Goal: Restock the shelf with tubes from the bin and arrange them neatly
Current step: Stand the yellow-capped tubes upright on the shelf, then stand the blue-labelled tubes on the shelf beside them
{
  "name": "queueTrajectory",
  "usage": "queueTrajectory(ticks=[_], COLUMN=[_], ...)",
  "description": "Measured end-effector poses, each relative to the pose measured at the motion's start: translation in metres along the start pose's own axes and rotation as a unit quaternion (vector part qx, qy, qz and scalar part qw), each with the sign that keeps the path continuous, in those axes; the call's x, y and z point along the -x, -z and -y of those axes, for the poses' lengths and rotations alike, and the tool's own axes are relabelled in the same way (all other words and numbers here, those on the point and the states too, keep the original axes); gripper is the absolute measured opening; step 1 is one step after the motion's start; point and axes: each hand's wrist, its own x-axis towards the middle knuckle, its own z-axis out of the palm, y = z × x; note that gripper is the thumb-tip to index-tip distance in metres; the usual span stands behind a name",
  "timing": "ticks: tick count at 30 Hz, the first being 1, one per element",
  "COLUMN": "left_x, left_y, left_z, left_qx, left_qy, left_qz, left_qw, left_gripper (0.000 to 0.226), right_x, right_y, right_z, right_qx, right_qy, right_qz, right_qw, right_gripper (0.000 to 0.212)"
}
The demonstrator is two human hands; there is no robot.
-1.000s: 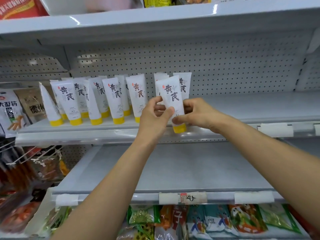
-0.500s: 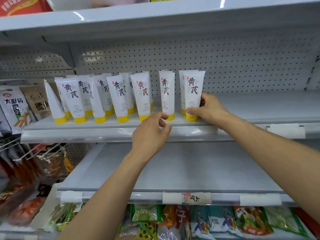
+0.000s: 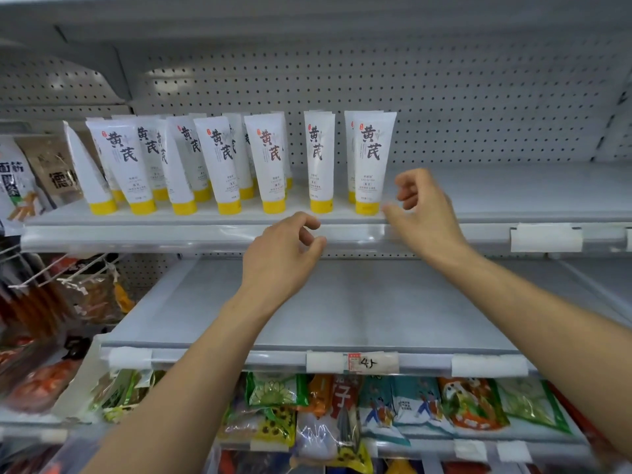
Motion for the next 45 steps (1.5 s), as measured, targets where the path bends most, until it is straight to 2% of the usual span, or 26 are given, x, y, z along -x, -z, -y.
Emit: queueTrajectory(ticks=[3, 5, 13, 19, 22, 24, 26, 28, 30, 31, 32, 34, 36, 38, 42, 45], left_x=[0.021, 0.037, 0.1, 0.164, 0.203, 0.229, 0.258, 0.282, 0.299, 0.308, 0.314, 0.33, 0.34, 0.346, 0.364, 0.373], left_y=[-0.004, -0.007, -0.002, 0.023, 0.036, 0.036, 0.027, 0.017, 0.0, -0.009, -0.022, -0.05, -0.077, -0.099, -0.137, -0.151], left_z=[0.01, 0.02, 0.111, 0.248, 0.328, 0.379, 0.426, 0.462, 0.487, 0.501, 0.508, 0.53, 0.549, 0.56, 0.581, 0.59], left_qx=[-0.017, -0.027, -0.038, -0.029, 0.013, 0.041, 0.089, 0.171, 0.232, 0.243, 0.23, 0.16, 0.075, 0.005, -0.043, -0.052], left_qy=[0.0, 0.002, 0.08, 0.243, 0.34, 0.406, 0.477, 0.574, 0.654, 0.681, 0.689, 0.673, 0.648, 0.619, 0.588, 0.593], left_qz=[0.017, 0.037, 0.116, 0.216, 0.22, 0.214, 0.226, 0.217, 0.212, 0.201, 0.202, 0.228, 0.265, 0.312, 0.37, 0.366], left_qw=[1.0, 0.999, 0.989, 0.945, 0.914, 0.888, 0.845, 0.771, 0.688, 0.661, 0.657, 0.686, 0.71, 0.721, 0.718, 0.715], left_gripper=[0.021, 0.024, 0.027, 0.024, 0.023, 0.02, 0.026, 0.027, 0.006, 0.012, 0.016, 0.033, 0.058, 0.074, 0.098, 0.102], right_x=[0.042, 0.066, 0.129, 0.186, 0.225, 0.255, 0.285, 0.315, 0.341, 0.354, 0.362, 0.388, 0.41, 0.431, 0.472, 0.491], right_y=[-0.005, -0.017, -0.109, -0.229, -0.3, -0.349, -0.395, -0.437, -0.472, -0.489, -0.498, -0.527, -0.552, -0.575, -0.613, -0.627], right_z=[-0.002, -0.004, 0.009, 0.038, 0.049, 0.05, 0.048, 0.042, 0.034, 0.028, 0.023, 0.007, -0.01, -0.029, -0.054, -0.057], right_qx=[0.081, 0.118, 0.179, 0.135, 0.107, 0.092, 0.083, 0.07, 0.074, 0.083, 0.093, 0.12, 0.145, 0.17, 0.186, 0.21], right_qy=[0.127, 0.164, 0.148, 0.098, 0.065, 0.031, -0.015, -0.068, -0.122, -0.145, -0.165, -0.205, -0.221, -0.246, -0.289, -0.296], right_qz=[0.018, 0.065, 0.269, 0.425, 0.495, 0.541, 0.585, 0.625, 0.651, 0.657, 0.657, 0.661, 0.668, 0.671, 0.631, 0.592], right_qw=[0.988, 0.977, 0.935, 0.89, 0.86, 0.835, 0.806, 0.775, 0.746, 0.736, 0.73, 0.712, 0.695, 0.679, 0.696, 0.719], right_gripper=[0.025, 0.027, 0.028, 0.02, 0.018, 0.016, 0.014, 0.014, 0.014, 0.017, 0.021, 0.026, 0.022, 0.039, 0.068, 0.073])
